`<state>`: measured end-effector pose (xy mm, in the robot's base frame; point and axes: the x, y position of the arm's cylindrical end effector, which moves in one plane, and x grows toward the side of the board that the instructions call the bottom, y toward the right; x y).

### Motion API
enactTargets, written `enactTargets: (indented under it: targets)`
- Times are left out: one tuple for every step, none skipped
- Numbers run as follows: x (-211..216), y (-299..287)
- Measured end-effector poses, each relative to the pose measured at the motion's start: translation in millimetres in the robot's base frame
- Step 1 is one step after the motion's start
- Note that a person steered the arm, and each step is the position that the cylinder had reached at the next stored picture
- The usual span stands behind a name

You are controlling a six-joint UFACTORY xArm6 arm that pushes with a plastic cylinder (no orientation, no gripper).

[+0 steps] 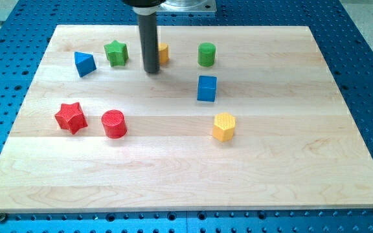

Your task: Slide the red star vertically below the yellow heart

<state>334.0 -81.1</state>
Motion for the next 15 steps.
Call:
enactTargets:
  targets:
    - [-14.6, -15.0]
    - [-30.5, -15.0]
    - [-34.5, -14.9]
    - [-31.3, -14.6]
    - [-23.9, -14.1]
    - [10.2, -23.4]
    - [72.3, -58.5]
    - [118.0, -92.9]
    - [142.0, -105.1]
    - [151.8, -108.1]
    - [192.4, -108.1]
    - [230.2, -112.0]
    - [206.4, -135.0]
    - [172.8, -147.0]
    - [142.8, -144.6]
